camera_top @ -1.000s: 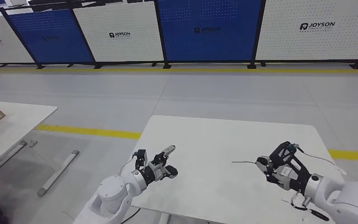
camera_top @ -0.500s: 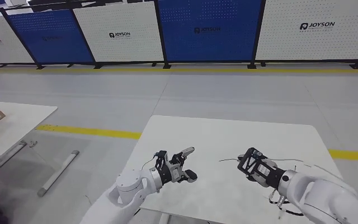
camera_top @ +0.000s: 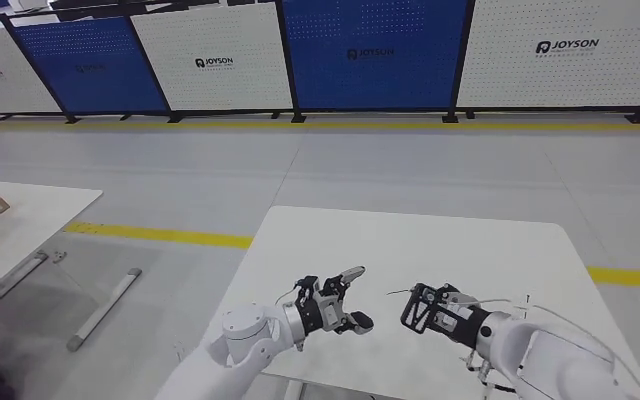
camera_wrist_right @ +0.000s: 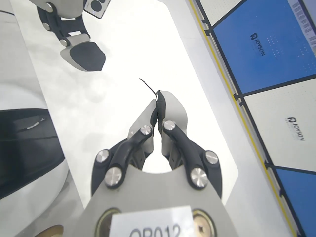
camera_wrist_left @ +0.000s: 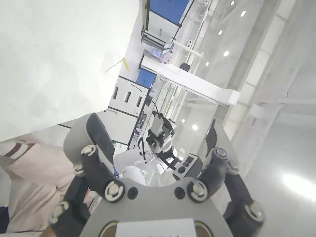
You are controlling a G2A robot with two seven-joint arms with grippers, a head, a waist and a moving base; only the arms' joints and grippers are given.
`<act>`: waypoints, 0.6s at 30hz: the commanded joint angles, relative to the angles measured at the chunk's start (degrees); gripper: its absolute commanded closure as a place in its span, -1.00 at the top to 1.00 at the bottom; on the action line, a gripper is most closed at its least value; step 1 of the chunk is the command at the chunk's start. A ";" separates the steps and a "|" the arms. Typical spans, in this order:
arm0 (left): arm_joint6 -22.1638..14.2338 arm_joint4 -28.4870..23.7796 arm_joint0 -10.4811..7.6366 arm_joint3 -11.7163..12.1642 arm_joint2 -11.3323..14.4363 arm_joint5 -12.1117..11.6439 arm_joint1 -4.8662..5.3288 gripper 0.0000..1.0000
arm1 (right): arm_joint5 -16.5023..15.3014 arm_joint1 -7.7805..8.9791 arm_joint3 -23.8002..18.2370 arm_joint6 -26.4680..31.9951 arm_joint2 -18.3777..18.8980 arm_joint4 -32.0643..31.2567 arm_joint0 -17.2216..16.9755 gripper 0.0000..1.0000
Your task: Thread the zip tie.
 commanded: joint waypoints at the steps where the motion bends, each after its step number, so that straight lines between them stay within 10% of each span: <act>1: 1.84 -2.37 -2.97 1.55 3.41 0.00 0.31 1.00 | 0.00 -0.19 -0.12 0.15 -2.11 -0.35 1.69 -1.00; 3: 4.05 -3.88 -6.05 3.33 5.84 0.00 0.61 1.00 | 0.00 -0.21 -0.05 0.13 -2.32 -0.27 1.91 -1.00; 18: 8.21 -5.46 -6.22 3.63 5.94 -0.69 0.22 1.00 | 0.00 -0.21 -0.05 0.13 -2.32 -0.27 1.91 -1.00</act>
